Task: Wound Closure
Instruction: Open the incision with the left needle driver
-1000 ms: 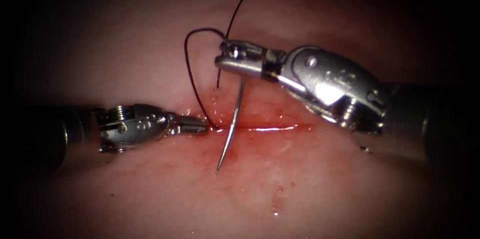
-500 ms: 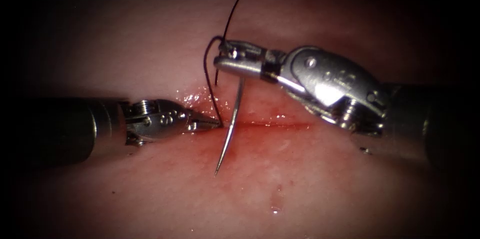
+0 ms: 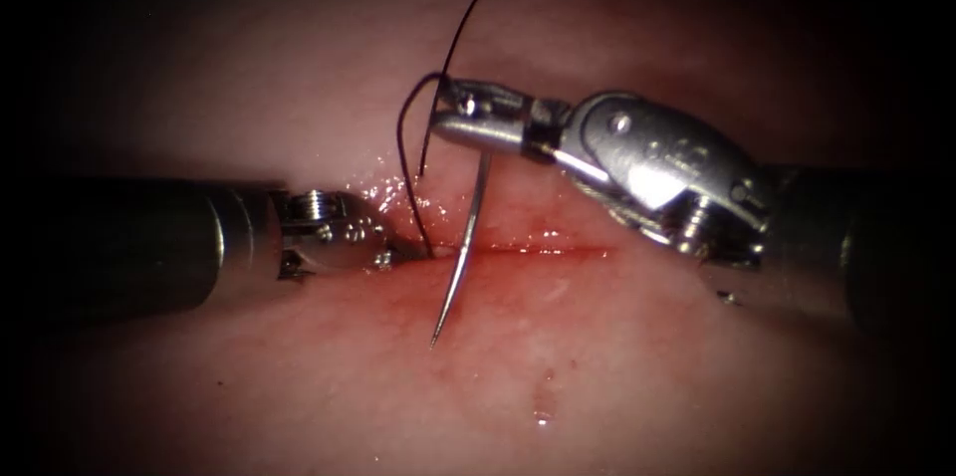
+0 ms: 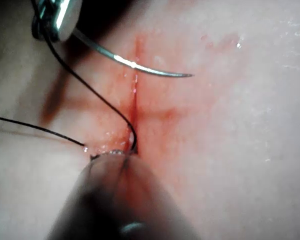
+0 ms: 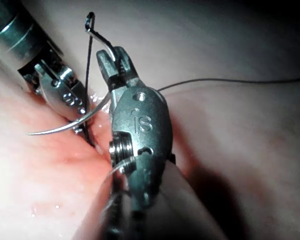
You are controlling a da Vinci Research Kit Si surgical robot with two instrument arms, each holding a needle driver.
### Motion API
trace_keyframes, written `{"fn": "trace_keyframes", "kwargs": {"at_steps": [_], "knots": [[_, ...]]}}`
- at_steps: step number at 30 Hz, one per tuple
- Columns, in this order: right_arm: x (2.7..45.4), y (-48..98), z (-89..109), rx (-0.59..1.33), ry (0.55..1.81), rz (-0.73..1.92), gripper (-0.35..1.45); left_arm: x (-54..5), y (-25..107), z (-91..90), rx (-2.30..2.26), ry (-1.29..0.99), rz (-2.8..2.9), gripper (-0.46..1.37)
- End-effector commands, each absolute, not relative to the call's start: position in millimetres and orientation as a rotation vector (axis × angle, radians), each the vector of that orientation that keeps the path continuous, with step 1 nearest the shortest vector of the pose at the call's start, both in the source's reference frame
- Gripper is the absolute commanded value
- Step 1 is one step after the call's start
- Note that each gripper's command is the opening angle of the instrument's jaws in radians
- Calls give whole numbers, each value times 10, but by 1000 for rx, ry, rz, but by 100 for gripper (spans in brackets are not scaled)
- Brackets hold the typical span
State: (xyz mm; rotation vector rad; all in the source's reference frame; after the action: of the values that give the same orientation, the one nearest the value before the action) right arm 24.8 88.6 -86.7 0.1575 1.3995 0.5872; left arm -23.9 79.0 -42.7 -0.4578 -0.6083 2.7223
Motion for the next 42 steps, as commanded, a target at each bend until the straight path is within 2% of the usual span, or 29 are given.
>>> {"fn": "trace_keyframes", "kwargs": {"at_steps": [1, 5, 6, 8, 10, 11, 12, 13, 15, 18, 26, 42], "knots": [[248, 885, -867, 155, 1396, 589, -35, -238, 789, -421, -429, -628, 2718, -35], [250, 884, -865, 155, 1389, 584, -35, -233, 787, -417, -410, -637, 2702, -35], [251, 884, -864, 155, 1386, 582, -35, -233, 787, -418, -408, -639, 2697, -25], [252, 883, -862, 155, 1381, 579, -35, -232, 787, -419, -404, -641, 2687, 7], [252, 883, -860, 154, 1379, 576, -35, -230, 787, -422, -402, -649, 2676, 20], [252, 883, -859, 155, 1376, 574, -35, -229, 787, -423, -396, -647, 2667, 34], [251, 883, -858, 156, 1374, 572, -35, -228, 786, -425, -388, -647, 2659, 59], [251, 883, -858, 156, 1374, 572, -35, -227, 785, -426, -388, -642, 2654, 70], [251, 884, -857, 153, 1371, 565, -35, -225, 783, -429, -396, -641, 2642, 106], [250, 884, -856, 148, 1372, 559, -35, -223, 781, -432, -400, -628, 2632, 121], [250, 886, -855, 126, 1374, 528, -35, -219, 779, -437, -429, -539, 2621, 130], [259, 890, -857, -48, 1438, 394, -35, -218, 777, -437, -515, -508, 2592, 115]]}}
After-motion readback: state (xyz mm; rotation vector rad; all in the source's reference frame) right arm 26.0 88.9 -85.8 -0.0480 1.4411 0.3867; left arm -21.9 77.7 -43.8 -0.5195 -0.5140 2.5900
